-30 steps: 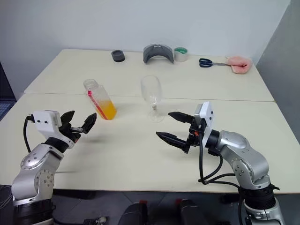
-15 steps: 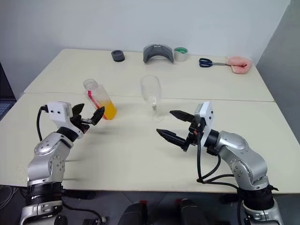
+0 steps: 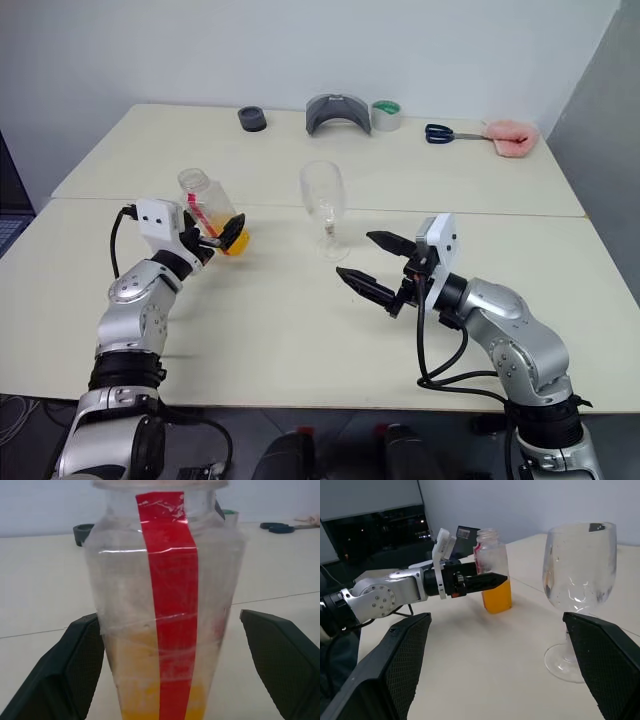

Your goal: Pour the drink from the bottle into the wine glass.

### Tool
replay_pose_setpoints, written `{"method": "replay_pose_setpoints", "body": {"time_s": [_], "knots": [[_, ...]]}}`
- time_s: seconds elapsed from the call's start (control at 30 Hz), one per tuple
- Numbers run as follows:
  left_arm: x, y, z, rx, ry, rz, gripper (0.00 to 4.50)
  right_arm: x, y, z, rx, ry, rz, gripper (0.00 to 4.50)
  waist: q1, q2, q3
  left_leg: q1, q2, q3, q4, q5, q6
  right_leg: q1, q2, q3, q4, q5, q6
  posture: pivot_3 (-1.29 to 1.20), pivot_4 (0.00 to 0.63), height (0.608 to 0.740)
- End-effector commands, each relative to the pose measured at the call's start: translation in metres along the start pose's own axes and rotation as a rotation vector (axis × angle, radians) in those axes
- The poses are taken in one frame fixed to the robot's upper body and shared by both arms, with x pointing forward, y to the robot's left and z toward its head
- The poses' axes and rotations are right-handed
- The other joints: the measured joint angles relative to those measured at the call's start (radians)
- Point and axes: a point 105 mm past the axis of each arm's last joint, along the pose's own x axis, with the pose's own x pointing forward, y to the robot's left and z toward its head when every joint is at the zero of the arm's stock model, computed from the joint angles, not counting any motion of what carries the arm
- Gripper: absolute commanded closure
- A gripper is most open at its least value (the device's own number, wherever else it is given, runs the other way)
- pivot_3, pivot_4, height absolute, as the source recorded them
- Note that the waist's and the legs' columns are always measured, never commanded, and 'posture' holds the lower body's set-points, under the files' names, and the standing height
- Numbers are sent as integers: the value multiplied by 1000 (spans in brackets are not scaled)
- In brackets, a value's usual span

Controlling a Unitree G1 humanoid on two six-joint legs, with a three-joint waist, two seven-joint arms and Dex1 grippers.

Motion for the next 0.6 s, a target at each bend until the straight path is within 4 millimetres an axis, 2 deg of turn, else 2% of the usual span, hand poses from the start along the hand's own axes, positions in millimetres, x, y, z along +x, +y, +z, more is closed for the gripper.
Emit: {"method": "replay_pose_setpoints", "body": {"time_s": [0.03, 0.1, 0.2, 0.37, 0.43, 0.6], "knots": [[5, 0, 4, 45, -28, -12, 0, -3, 1, 13, -53, -42, -11, 7, 0, 0, 0, 0, 0, 0, 0, 0, 0, 0, 0, 0, 0, 0, 0, 0, 150, 740], [6, 1, -1, 52, -21, -9, 0, -3, 1, 14, -57, -43, -18, 7, 0, 0, 0, 0, 0, 0, 0, 0, 0, 0, 0, 0, 0, 0, 0, 0, 150, 740], [5, 5, -6, 63, -20, 14, 624, -4, 2, 12, -73, -30, -16, 0, 0, 0, 0, 0, 0, 0, 0, 0, 0, 0, 0, 0, 0, 0, 0, 0, 150, 740], [7, 8, -5, 66, -32, 15, 2230, -4, 4, 11, -64, -34, -22, 0, 0, 0, 0, 0, 0, 0, 0, 0, 0, 0, 0, 0, 0, 0, 0, 0, 150, 740], [7, 10, -4, 69, -34, 19, 2728, -3, 4, 11, -64, -35, -24, 0, 0, 0, 0, 0, 0, 0, 0, 0, 0, 0, 0, 0, 0, 0, 0, 0, 150, 740], [7, 13, 2, 101, -44, 24, 2814, -2, 1, 12, -72, -43, -34, 0, 0, 0, 0, 0, 0, 0, 0, 0, 0, 0, 0, 0, 0, 0, 0, 0, 150, 740]]}}
